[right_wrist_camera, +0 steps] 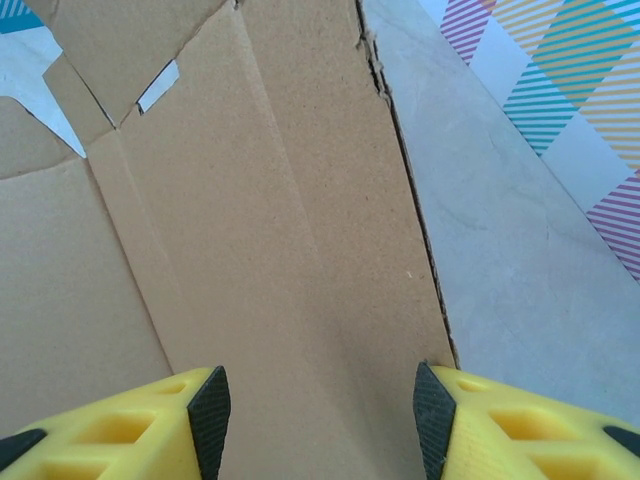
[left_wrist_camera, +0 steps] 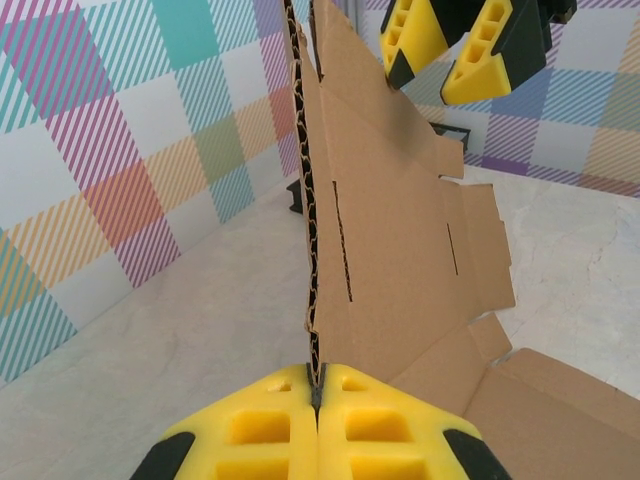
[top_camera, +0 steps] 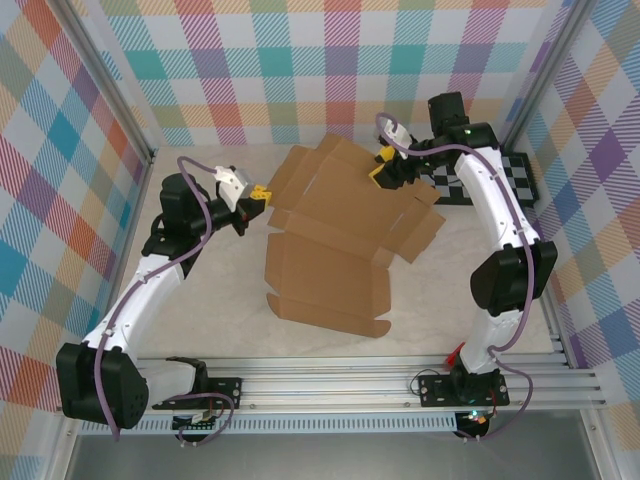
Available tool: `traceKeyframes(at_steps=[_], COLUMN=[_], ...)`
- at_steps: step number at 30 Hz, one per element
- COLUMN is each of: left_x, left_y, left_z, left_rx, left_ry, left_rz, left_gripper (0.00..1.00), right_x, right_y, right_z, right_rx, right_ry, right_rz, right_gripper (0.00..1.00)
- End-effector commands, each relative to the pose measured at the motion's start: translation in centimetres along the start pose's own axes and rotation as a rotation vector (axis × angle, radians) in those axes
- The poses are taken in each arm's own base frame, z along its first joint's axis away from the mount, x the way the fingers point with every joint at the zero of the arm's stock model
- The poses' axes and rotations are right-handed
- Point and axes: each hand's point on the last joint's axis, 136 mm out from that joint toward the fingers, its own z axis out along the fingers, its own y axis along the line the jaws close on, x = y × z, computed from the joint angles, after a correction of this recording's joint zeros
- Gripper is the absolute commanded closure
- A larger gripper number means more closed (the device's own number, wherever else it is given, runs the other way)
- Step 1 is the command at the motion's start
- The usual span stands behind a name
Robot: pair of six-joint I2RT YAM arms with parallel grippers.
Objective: Fold the paper box
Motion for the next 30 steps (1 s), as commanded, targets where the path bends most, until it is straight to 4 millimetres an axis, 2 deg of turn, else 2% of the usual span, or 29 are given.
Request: traceKeyframes(at_steps=[1, 5, 8, 12, 17, 23, 30], left_x=[-1.1, -0.9, -0.9, -1.2, -1.0, -1.4, -1.5], left_y=[-1.9, -2.2, -2.3, -2.4, -2.2, -2.6, -2.7], left_z=[-0.1, 0.0, 0.1, 0.1, 0.1, 0.1, 0.2], left_rx=[0.069, 0.074, 0.077, 0.074, 0.064, 0.075, 0.075], left_ry=[-0.024, -0.012, -0.01, -0.015, -0.012, -0.024, -0.028], left_rz=[0.057, 0.067, 0.07, 0.076, 0.077, 0.085, 0.089], left_gripper=[1.0, 1.0, 1.0, 1.0, 1.0, 1.0, 1.0], right_x=[-1.8, -2.4, -2.2, -1.2, -1.2, 1.1, 1.8], right_y=[0.9, -0.3, -0.5, 0.1, 3.4, 3.1, 3.9], right_z=[-1.8, -4.2, -4.9, -4.3, -3.6, -1.9, -1.0], right_rx=[0.012, 0.072, 0.11, 0.074, -0.085, -0.108, -0.159], right_ry=[-0.04, -0.083, -0.075, -0.063, -0.139, -0.088, -0.087], right_rz=[-0.083, -0.087, -0.127, -0.126, -0.102, -0.064, -0.036], right_gripper=[0.46, 0.45, 0.45, 0.45, 0.47, 0.5, 0.56])
